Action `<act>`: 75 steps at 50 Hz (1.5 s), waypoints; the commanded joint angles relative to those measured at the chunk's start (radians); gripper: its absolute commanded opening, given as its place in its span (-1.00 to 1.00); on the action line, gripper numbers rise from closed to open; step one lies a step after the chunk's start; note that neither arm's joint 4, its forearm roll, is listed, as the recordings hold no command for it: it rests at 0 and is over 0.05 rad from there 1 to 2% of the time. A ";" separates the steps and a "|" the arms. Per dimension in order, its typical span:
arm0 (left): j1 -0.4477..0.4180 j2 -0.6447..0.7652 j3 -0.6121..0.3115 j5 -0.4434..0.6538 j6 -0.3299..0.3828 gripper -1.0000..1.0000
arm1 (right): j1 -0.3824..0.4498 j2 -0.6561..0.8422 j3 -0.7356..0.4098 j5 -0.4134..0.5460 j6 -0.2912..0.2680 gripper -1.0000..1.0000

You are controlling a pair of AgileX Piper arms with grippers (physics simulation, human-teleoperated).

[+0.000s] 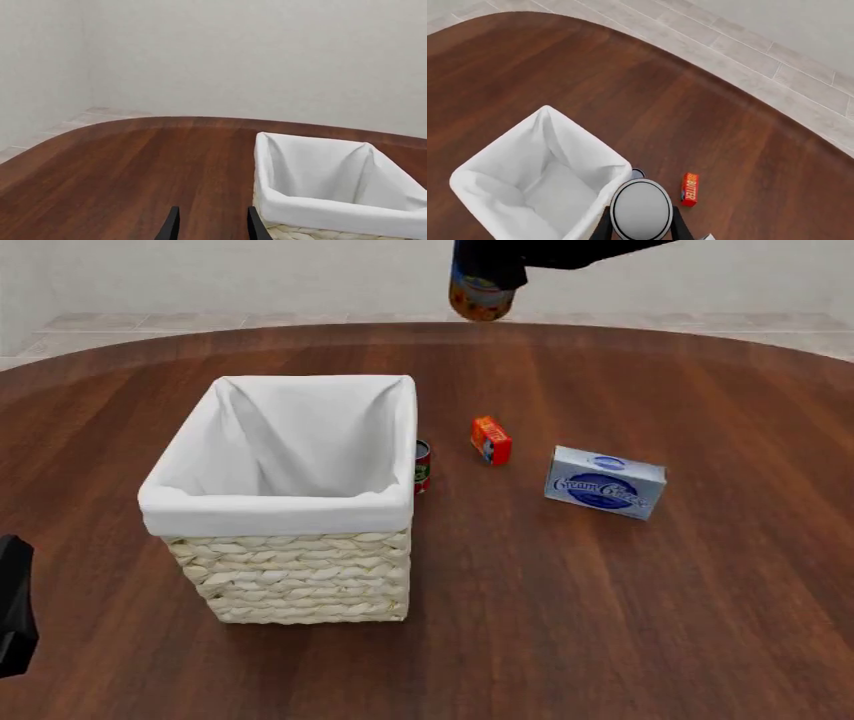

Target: Pick up the alphabet soup and put it in the basket.

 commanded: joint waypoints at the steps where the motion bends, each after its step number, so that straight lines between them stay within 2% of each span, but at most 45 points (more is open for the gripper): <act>1: -0.005 0.000 -0.002 0.003 0.004 1.00 | 0.048 0.015 -0.057 0.006 0.044 -1.00; 38: -0.004 0.000 -0.022 0.020 0.006 1.00 | 0.190 0.116 -0.086 -0.041 0.089 -1.00; 56: -0.005 0.000 -0.021 0.020 0.006 1.00 | 0.205 0.155 -0.036 -0.095 0.106 -1.00; 75: -0.003 0.000 -0.002 0.009 0.000 1.00 | 0.205 0.210 -0.062 -0.112 0.124 -1.00</act>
